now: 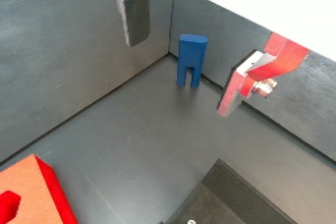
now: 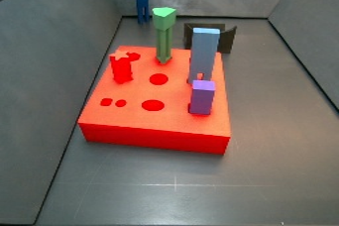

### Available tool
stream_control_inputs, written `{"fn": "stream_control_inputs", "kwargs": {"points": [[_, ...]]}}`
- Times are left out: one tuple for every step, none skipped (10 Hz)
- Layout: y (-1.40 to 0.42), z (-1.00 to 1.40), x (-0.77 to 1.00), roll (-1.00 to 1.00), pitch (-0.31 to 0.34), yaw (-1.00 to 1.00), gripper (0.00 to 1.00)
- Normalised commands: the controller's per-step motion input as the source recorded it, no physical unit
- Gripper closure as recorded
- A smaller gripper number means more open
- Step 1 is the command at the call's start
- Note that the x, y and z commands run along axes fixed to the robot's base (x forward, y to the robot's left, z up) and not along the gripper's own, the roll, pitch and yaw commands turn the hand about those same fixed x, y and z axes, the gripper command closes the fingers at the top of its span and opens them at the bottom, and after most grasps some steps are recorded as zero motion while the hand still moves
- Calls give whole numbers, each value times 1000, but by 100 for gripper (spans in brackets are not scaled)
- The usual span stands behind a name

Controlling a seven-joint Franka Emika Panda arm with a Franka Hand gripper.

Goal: Pick up the square-circle object. Move up. Move to above the board. Insert the square-circle object.
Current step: Pick up the square-circle object.

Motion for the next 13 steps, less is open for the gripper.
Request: {"fn": "stream_control_inputs", "kwargs": {"points": [[149, -40, 23, 0, 0, 297, 0], [231, -106, 0, 43, 0, 517, 0], [314, -177, 60, 43, 0, 726, 0], [351, -206, 0, 3, 0, 757, 0], [377, -154, 0, -21, -46, 731, 0], [351, -177, 0, -26, -73, 769, 0], [340, -189, 0, -30, -79, 780, 0], [311, -209, 0, -43, -96, 823, 0], [286, -246, -20, -43, -111, 880, 0], [340, -277, -54, -27, -107, 874, 0], [423, -357, -111, -57, -106, 814, 0], [443, -337, -123, -80, -73, 760, 0], [460, -337, -46, -97, -53, 600, 0]]}}
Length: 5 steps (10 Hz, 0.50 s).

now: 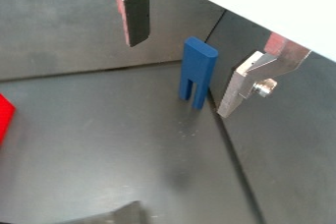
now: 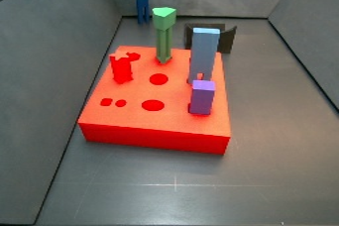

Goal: Pick up the square-circle object. Move up. Move to above the board. Insert the square-circle object.
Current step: Pick up the square-circle object.

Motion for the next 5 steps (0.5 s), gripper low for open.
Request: {"fn": "stream_control_inputs", "kwargs": {"points": [[417, -303, -137, -133, -20, 206, 0], [414, -354, -209, -90, -4, 160, 0], [320, -360, -234, -111, -7, 63, 0], [237, -317, -340, -164, -13, -23, 0], [114, -257, -640, -149, -94, -120, 0]]}}
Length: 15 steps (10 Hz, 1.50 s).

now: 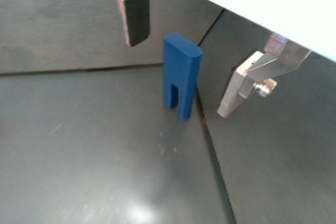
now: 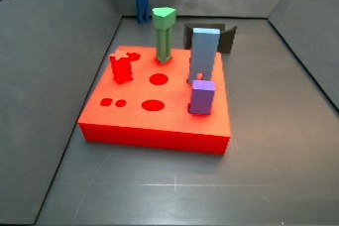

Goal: Pick up the square-circle object. Move up. Move to above the board. Insert the square-circle object.
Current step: Pick up the square-circle object.

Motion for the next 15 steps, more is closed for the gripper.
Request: {"fn": "stream_control_inputs", "kwargs": {"points": [[0, -103, -466, -76, -76, 166, 0], [0, -137, -309, -57, -71, 234, 0], [0, -240, -20, -7, -30, 186, 0], [23, -300, 0, 0, 0, 169, 0], [74, -377, 49, 43, 0, 166, 0], [97, -400, 0, 73, 0, 146, 0], [160, -314, -9, 19, 0, 37, 0], [129, -229, -71, 0, 0, 0, 0], [131, -243, -203, 0, 0, 14, 0], [183, -209, -189, 0, 0, 0, 0], [211, -194, -166, 0, 0, 0, 0], [151, -111, -71, -64, -16, 40, 0], [-14, 0, 0, -1, -3, 0, 0], [-34, 0, 0, -3, -10, 0, 0], [-43, 0, 0, 0, -3, 0, 0]]}}
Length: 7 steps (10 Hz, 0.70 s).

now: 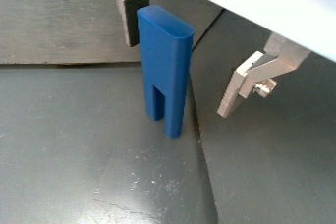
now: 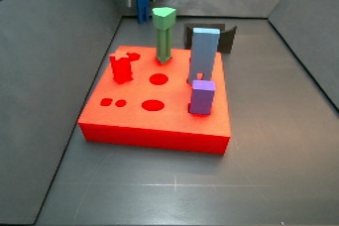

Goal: Pick up the square-circle object. Move up. Move to above the board. Insert the square-circle object.
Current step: Pick up the square-circle object.

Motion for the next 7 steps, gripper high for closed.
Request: {"fn": "stream_control_inputs", "kwargs": {"points": [[-97, 0, 94, 0, 0, 0, 0], [-197, -31, 86, 0, -26, 0, 0], [-217, -60, 20, 0, -40, 0, 0], [0, 0, 0, 0, 0, 0, 100], [0, 0, 0, 0, 0, 0, 100], [0, 0, 0, 0, 0, 0, 100], [0, 0, 0, 0, 0, 0, 100]]}}
